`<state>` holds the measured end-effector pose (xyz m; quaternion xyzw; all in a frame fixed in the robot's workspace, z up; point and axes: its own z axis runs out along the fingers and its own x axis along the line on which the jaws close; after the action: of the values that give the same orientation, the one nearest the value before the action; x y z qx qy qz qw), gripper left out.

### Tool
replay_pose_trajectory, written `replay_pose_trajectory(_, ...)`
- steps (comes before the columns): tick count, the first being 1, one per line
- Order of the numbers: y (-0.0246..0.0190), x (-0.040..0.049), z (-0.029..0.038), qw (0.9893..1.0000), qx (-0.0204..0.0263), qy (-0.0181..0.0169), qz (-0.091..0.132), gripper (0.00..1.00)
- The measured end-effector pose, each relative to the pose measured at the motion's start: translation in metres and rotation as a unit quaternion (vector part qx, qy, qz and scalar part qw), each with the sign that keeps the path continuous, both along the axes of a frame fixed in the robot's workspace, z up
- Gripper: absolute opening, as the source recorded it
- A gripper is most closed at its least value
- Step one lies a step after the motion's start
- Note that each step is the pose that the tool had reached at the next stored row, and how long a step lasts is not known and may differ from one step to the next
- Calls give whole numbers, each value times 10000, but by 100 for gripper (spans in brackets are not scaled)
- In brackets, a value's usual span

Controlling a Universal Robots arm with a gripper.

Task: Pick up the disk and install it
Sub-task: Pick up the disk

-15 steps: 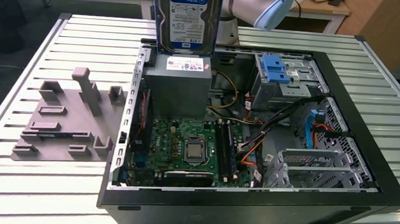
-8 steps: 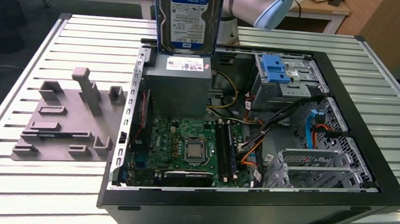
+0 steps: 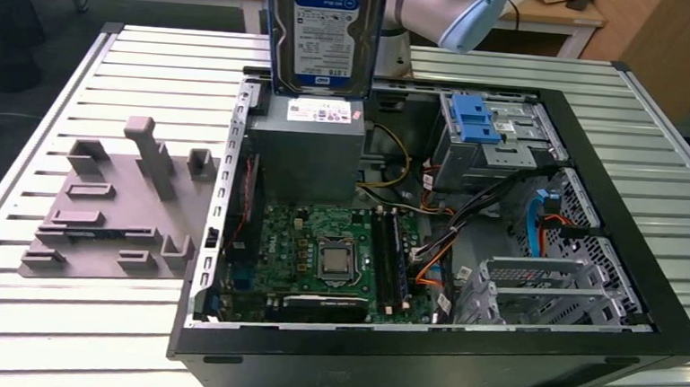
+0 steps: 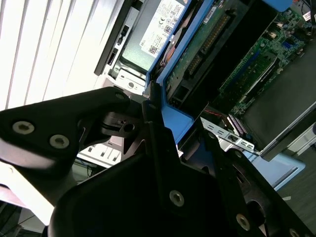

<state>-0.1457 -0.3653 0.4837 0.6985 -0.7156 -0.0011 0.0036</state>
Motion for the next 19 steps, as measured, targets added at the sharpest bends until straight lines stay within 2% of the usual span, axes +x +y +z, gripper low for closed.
replay_pose_trajectory(6,-55,0,0,10000,0,0,0,36)
replay_pose_trajectory(19,-61,8,0,10000,0,0,1,36)
